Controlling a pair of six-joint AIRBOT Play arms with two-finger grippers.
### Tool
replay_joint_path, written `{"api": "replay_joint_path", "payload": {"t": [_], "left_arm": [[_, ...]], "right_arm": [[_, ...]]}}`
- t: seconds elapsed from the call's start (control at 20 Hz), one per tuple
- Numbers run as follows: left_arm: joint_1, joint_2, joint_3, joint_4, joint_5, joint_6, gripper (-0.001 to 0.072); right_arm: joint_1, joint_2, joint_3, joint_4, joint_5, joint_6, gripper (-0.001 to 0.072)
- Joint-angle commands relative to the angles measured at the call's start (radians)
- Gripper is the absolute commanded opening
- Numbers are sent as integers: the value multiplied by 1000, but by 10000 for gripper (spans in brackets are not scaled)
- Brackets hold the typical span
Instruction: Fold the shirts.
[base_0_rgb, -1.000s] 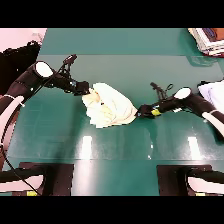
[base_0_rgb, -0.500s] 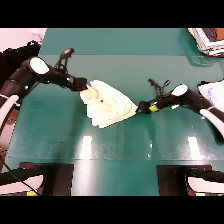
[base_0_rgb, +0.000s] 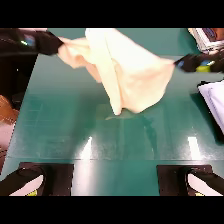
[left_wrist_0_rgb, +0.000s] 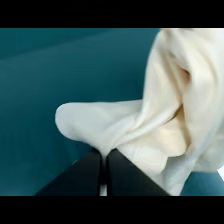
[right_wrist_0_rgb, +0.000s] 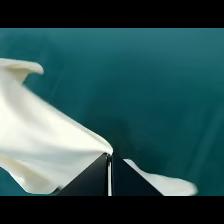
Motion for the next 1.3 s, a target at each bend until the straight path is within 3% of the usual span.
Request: {"api": "replay_joint_path", "payload": {"t": [0.0, 0.3, 0.7, 0.9, 1.0, 1.25], "left_arm": [[0, 102, 91, 14, 4, 0, 27], [0, 169, 324, 10, -42, 0, 28], [0, 168, 513, -54, -98, 3, 27], [0, 138, 332, 139, -121, 21, 27], [0, 76, 214, 256, -135, -25, 27], [0, -195, -62, 284, -52, -45, 28]], "right_arm": [[-21, 91, 169, -51, 4, 0, 13], [-21, 160, 415, -206, 81, 1, 13], [-21, 40, 750, -232, 169, 3, 13], [-20, -48, 641, -227, 143, 39, 13], [-3, -133, 567, -229, 167, 50, 13], [39, -452, 476, -229, 165, 55, 13]]}}
